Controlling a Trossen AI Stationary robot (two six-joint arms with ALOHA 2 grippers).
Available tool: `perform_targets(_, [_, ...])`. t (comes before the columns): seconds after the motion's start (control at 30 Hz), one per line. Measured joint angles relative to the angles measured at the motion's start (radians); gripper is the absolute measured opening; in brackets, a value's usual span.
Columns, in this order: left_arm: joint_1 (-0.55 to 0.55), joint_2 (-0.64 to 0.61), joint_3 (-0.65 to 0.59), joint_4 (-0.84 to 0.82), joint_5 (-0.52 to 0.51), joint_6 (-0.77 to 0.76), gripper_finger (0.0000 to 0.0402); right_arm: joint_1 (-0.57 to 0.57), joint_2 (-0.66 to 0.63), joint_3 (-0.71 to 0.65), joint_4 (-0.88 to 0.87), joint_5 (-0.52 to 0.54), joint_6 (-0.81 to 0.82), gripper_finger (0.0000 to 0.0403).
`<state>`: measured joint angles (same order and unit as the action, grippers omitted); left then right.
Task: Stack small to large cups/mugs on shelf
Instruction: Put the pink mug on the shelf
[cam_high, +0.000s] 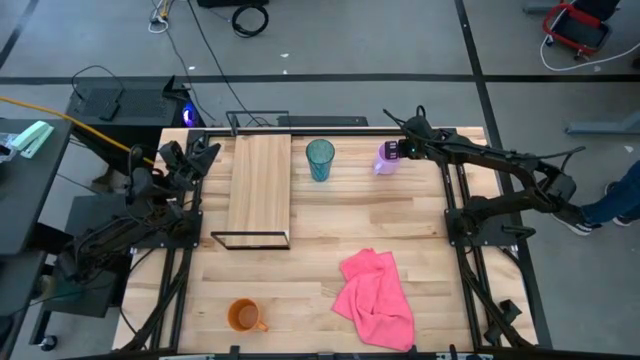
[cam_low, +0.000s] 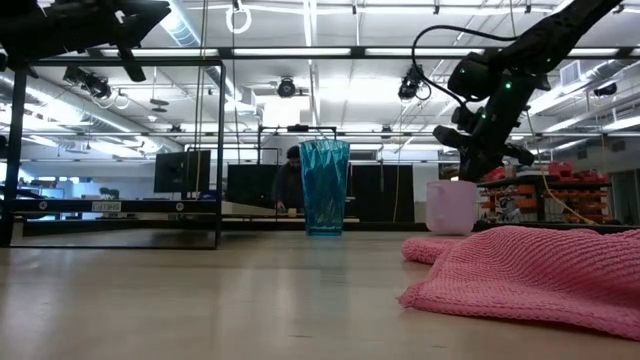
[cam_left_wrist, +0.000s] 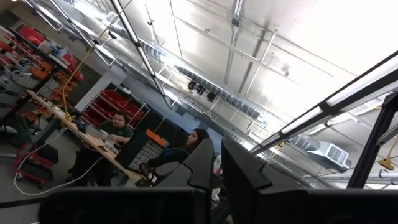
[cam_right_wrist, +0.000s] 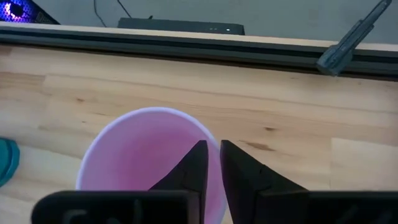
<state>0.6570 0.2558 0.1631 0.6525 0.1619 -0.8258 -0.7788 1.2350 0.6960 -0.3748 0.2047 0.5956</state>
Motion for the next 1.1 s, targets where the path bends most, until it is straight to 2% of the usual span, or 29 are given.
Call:
perform_targets(0.57, [0.000,0.000,0.000,-0.023,0.000,0.001,0.0043,0.000,0.000,0.000,0.000,-0.001,-0.050,0.0097])
perform_targets(0.9, [0.000,0.000,0.000,-0.023,0.000,0.002,0.0037,0.000,-0.001,-0.001,0.007,-0.025,-0.050,0.0099])
perform_targets(1.1, [0.000,0.000,0.000,-0.022,0.000,0.002,0.0042,0.000,-0.056,-0.002,0.005,-0.031,-0.052,0.0099])
